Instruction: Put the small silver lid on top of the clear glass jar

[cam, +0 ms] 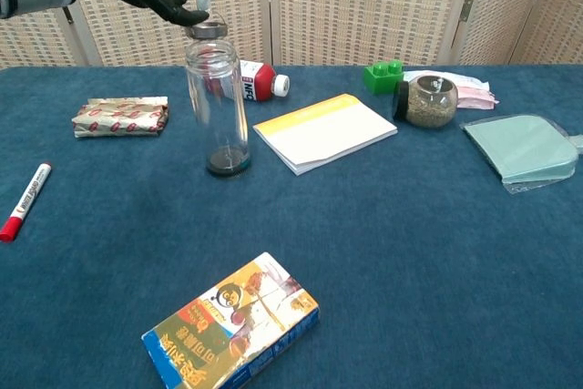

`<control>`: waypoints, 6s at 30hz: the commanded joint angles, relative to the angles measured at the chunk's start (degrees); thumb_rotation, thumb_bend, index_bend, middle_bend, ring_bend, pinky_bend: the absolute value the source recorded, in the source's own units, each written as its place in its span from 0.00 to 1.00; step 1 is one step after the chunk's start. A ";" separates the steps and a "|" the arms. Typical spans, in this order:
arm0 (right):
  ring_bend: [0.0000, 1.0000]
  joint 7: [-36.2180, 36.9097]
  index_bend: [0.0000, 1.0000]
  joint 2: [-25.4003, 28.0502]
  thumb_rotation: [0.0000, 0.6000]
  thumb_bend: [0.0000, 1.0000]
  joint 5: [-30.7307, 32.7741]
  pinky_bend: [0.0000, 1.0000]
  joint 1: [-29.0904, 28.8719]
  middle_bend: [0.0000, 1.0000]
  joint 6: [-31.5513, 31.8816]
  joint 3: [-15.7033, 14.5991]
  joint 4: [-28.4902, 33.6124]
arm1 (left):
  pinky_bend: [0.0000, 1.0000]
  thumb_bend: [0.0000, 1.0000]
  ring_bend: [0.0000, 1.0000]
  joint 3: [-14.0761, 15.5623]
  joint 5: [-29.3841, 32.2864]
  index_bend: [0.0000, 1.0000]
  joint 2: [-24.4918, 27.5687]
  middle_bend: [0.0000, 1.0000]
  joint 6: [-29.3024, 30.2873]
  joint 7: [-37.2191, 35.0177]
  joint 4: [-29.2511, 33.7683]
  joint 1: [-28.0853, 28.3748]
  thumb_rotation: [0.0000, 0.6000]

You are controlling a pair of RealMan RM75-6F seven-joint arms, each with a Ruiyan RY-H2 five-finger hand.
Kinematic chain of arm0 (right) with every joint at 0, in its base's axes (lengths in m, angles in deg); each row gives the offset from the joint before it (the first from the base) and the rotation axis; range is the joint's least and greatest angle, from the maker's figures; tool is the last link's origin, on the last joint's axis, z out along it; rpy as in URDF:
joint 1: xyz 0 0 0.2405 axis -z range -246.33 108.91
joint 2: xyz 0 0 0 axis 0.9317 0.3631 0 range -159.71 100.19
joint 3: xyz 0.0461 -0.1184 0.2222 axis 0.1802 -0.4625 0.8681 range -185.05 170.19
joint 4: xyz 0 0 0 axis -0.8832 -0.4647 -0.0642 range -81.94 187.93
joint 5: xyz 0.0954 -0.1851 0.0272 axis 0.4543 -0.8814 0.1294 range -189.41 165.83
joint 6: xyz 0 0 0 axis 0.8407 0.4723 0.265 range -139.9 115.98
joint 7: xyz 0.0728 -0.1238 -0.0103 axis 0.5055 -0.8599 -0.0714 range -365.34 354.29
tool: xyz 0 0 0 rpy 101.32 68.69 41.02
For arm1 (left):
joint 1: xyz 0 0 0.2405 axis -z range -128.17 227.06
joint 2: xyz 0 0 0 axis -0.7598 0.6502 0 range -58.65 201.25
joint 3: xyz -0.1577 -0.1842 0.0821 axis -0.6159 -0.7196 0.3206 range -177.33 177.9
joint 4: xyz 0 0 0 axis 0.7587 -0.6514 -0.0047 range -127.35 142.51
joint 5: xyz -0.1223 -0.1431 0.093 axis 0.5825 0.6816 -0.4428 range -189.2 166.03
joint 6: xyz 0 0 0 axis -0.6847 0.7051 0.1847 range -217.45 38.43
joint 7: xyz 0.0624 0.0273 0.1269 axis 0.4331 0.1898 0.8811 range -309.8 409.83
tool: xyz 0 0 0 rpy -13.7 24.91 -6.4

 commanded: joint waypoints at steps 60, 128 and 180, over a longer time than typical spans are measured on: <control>0.03 0.78 0.01 0.30 1.00 0.24 0.06 0.07 0.73 0.14 0.73 0.07 -0.49 | 1.00 0.37 1.00 2.57 4.92 0.46 -1.10 1.00 2.09 5.92 -1.47 1.98 1.00; 0.03 0.85 0.01 0.09 1.00 0.24 0.69 0.07 0.85 0.14 0.25 0.02 -0.99 | 1.00 0.52 1.00 8.17 -0.61 0.34 0.18 1.00 1.58 13.24 1.21 1.81 0.20; 0.03 1.63 0.01 -0.08 1.00 0.24 0.35 0.07 1.16 0.14 0.67 0.02 -1.58 | 1.00 0.52 1.00 10.10 0.02 0.36 -0.06 1.00 3.26 21.64 0.40 2.10 0.20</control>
